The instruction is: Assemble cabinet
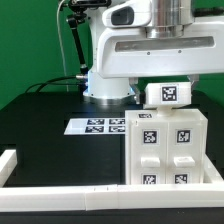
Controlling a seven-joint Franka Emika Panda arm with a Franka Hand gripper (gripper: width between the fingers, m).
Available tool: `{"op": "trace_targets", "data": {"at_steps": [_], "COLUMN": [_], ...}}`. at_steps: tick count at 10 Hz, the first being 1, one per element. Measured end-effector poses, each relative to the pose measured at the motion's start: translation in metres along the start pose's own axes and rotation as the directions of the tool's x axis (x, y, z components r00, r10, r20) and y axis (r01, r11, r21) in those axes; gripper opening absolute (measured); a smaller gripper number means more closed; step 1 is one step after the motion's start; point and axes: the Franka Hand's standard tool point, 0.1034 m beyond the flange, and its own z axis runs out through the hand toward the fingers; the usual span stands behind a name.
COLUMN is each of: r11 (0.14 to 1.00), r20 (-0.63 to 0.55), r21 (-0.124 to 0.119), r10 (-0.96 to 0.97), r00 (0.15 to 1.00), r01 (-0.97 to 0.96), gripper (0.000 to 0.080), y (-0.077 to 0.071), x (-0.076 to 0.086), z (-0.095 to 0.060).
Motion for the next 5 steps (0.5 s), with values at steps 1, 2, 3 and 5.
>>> {"op": "trace_targets", "data": {"at_steps": [1,2,3,5], "r11": [0.996,0.98,0.96,0.919], "r20": [0.023,0.041,0.055,0.067], "r21": [-0.002,0.015,0.033,0.036], "r10": [0.094,0.199,0.277,0.39], "r00": [0.995,0.979,0.959,0.919], "r01": [-0.094,-0.2,-0.279,-0.392], "gripper": [0.0563,0.0563,0.0563,0.0563], "y": [-0.0002,-0.0003,0.0006,0.0023], "x": [-0.0029,-0.0034,-0.0032,-0.0031], "z": [-0.0008,-0.0009,-0.0012,-0.0015]}}
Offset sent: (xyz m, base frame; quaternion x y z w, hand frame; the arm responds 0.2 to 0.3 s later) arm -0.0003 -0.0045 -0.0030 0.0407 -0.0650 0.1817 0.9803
